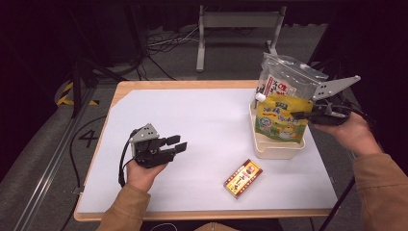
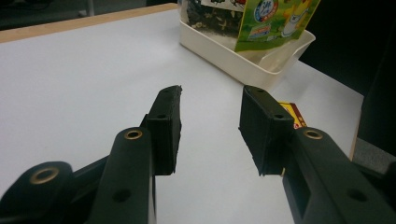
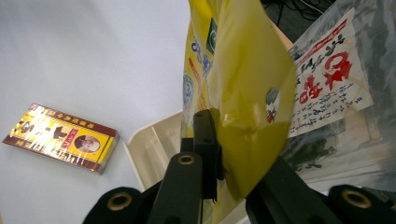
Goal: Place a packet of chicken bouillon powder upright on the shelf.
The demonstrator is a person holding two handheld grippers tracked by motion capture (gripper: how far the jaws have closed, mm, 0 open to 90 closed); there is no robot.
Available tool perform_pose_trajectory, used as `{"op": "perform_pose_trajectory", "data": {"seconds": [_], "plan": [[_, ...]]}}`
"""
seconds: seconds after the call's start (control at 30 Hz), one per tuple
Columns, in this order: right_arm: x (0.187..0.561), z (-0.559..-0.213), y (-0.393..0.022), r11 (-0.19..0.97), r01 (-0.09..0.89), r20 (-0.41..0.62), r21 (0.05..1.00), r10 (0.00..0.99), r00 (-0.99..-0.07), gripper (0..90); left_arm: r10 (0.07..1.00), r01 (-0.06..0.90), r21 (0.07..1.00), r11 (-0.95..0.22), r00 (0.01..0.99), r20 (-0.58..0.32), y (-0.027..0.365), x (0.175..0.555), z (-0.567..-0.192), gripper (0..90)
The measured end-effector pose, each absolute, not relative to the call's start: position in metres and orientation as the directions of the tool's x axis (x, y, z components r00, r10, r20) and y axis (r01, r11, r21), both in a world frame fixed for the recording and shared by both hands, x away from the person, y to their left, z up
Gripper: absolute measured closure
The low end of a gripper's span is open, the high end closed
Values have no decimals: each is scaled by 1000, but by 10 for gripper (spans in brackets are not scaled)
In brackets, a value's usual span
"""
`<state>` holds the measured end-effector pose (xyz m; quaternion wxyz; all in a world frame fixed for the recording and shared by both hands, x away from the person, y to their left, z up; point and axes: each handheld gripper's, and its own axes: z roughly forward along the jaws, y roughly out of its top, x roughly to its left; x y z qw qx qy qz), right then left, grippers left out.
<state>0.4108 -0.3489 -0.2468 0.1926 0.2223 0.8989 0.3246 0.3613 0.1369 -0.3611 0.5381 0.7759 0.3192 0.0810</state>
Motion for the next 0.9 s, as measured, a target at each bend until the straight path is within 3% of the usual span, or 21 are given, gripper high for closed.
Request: {"op": "perform_pose_trajectory", "data": {"seconds": [0.57,0.9], "plan": [[419,-275,-355,654,304,-167,692,556,-814,863,571,422,878,-224,787,-232,132,365,-363,458],[420,-288,-366,615,335,-117,714,576,-809,854,563,423,873,-242,794,-229,129,368,-365,456]]}}
